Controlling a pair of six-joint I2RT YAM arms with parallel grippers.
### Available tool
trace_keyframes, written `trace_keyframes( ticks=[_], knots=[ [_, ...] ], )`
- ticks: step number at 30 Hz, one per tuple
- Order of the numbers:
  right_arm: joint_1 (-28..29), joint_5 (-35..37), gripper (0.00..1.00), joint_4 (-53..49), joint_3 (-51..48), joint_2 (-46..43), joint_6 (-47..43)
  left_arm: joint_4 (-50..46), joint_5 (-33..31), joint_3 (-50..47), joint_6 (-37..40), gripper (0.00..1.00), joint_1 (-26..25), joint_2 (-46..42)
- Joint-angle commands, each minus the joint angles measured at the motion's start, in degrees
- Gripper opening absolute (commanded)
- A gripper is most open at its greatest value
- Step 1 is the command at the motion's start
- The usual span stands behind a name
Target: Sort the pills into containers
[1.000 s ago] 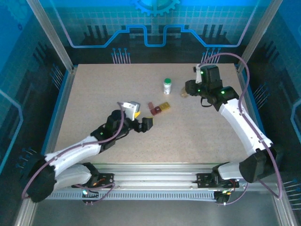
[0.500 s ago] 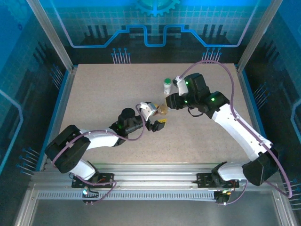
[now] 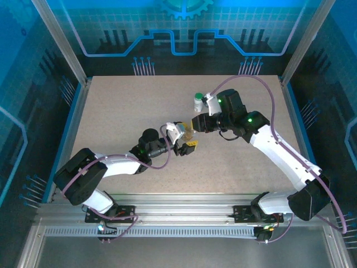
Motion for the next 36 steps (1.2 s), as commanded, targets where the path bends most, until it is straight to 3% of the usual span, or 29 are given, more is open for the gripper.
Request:
trace_keyframes(
  ticks=[1,13,18,22,29,36],
  knots=[
    [0.86,-1.19,0.29,1.74,-0.74,-1.17,0.99,2.07,3.96,-0.83,1.45,0.72,-0.28,-0.48],
    [0.95,0.17,0.29,0.36,-1.89,-2.58,-0.34,2.32,4.0,-1.0,1.01,0.69,-0.48,-1.21],
    [0.95,0.21,0.29,-1.07,-1.15,-2.41,-2.17,2.57,4.12,-1.35,1.28,0.52,-0.85,-1.19],
    [0.6,0.37,0.29,-3.28,0.0,-1.83,-6.24,3.55,4.05,-2.22,1.2,0.45,-0.88,-1.57],
    [0.39,-2.86,0.24,-1.72,-1.93,-3.49,-26.18,4.44,8.67,-3.46,0.35,0.39,-0.47,-1.95],
    [-0.73,-25.55,0.24,7.21,-12.52,-10.54,-58.92,5.97,19.91,-4.55,-0.65,0.33,0.93,-2.68]
  ],
)
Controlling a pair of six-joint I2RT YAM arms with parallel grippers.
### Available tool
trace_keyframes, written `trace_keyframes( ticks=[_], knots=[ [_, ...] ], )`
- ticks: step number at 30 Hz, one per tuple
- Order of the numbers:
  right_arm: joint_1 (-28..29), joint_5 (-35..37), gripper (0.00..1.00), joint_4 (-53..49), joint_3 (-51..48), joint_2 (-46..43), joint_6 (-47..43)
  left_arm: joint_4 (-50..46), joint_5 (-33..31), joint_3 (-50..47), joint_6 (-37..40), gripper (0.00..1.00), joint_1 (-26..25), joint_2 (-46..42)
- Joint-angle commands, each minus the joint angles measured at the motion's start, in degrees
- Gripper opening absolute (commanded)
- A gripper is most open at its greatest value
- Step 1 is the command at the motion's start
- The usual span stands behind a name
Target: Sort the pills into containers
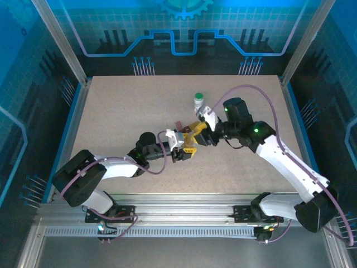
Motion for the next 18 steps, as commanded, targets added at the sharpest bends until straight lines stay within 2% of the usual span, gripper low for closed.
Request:
trace_keyframes(
  ticks=[1,4,7,10,13,16,18],
  knots=[
    [-0.19,-13.33,0.23,2.96,-2.73,-2.3,-25.28,2.4,7.79,-0.84,-1.32,0.33,0.85,-1.52],
    [-0.89,-17.03,0.28,-6.92,1.97,0.48,-35.0,1.15,9.99,-1.13,-1.21,0.33,1.2,-2.55],
    [-1.11,-15.07,0.49,-16.87,8.41,4.5,-39.98,-2.08,11.0,-1.3,0.35,0.36,1.4,-3.92],
    [-1.17,-14.86,0.63,-22.51,12.79,7.11,-41.4,-4.13,10.34,-1.22,0.8,0.35,1.55,-4.88],
    [-1.24,-16.24,0.77,-21.8,14.44,7.04,-39.65,-3.1,7.86,-1.81,1.26,0.34,1.57,-5.29],
    [-1.34,-16.62,0.85,-17.94,14.17,5.3,-35.53,-1.61,3.39,-2.78,1.69,0.33,1.53,-5.2],
    [-1.25,-12.45,0.9,-11.01,12.96,3.32,-26.39,0.88,-0.2,-3.97,1.69,0.31,1.53,-5.07]
  ],
)
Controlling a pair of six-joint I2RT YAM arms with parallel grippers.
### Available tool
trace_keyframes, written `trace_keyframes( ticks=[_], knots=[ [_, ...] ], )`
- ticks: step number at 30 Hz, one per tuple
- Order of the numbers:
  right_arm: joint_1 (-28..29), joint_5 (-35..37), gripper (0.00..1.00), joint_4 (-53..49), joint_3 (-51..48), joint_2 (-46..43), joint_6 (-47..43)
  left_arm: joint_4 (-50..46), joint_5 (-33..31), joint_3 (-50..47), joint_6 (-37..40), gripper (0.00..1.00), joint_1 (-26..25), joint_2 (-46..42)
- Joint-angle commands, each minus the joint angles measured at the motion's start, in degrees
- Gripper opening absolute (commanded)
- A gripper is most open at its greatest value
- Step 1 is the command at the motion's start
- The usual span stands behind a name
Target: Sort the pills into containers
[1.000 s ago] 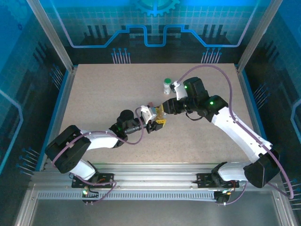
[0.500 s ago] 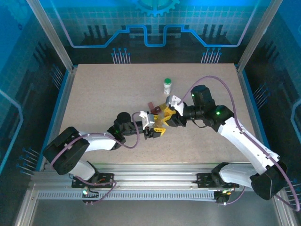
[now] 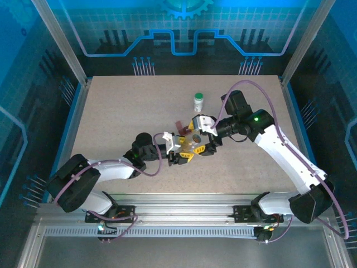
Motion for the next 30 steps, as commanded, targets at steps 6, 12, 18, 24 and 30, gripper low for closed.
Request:
trace_keyframes(
  ticks=[6,12,18,24,30],
  knots=[
    [0.01,27.04,0.82,24.39,-2.55,-6.29,48.86,11.99,-17.5,-5.5,-1.48,0.17,0.11,-0.98],
    [1.3,39.01,0.71,19.36,-1.54,-4.83,75.42,12.73,-30.19,-5.0,-3.17,0.0,-1.53,-0.22],
    [4.52,40.3,0.71,22.11,-2.53,-3.34,81.07,11.17,-32.53,-3.31,-2.51,0.0,-2.38,1.42],
    [8.99,43.13,0.71,21.7,-0.84,1.53,80.81,11.78,-35.31,-2.36,-1.97,0.0,-3.22,3.06],
    [11.08,44.59,0.68,21.66,-0.45,5.2,80.78,11.44,-37.61,-2.09,0.4,0.0,-3.86,2.9]
  ],
)
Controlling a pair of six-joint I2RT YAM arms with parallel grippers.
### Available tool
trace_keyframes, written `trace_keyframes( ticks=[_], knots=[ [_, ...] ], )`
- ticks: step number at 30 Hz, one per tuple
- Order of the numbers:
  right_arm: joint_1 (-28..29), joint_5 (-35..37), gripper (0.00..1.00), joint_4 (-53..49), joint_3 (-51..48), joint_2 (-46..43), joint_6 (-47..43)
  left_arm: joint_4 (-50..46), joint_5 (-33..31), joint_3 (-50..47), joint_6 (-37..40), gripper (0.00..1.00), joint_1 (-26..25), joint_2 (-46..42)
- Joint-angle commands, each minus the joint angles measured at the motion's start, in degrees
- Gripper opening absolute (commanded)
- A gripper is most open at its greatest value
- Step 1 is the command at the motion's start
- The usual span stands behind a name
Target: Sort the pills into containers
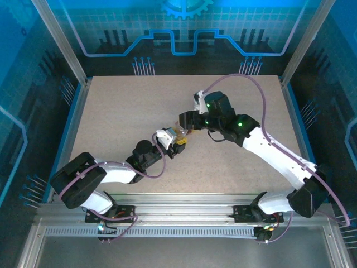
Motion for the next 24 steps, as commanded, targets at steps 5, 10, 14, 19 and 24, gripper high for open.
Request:
trace_keyframes(
  ticks=[5,10,14,19,24],
  knots=[
    [1.7,-0.24,0.61,0.98,1.79,3.31,1.85,1.93,-3.23,2.09,2.2,0.0,-0.56,-0.05],
    [2.07,-0.67,0.54,1.11,1.37,4.02,1.96,2.18,-3.41,2.05,2.37,0.0,-0.52,0.01],
    [1.68,-1.89,0.4,1.91,0.51,3.75,0.81,2.31,-2.63,2.06,2.73,0.0,-0.67,-0.19],
    [-2.66,-15.25,0.19,10.16,-4.4,1.92,-5.47,3.96,2.28,1.02,4.35,0.0,-0.75,-0.64],
    [-8.04,-39.43,0.17,5.92,-4.42,1.28,-30.21,3.66,13.39,-1.47,7.98,0.0,-0.33,-3.97]
  ],
)
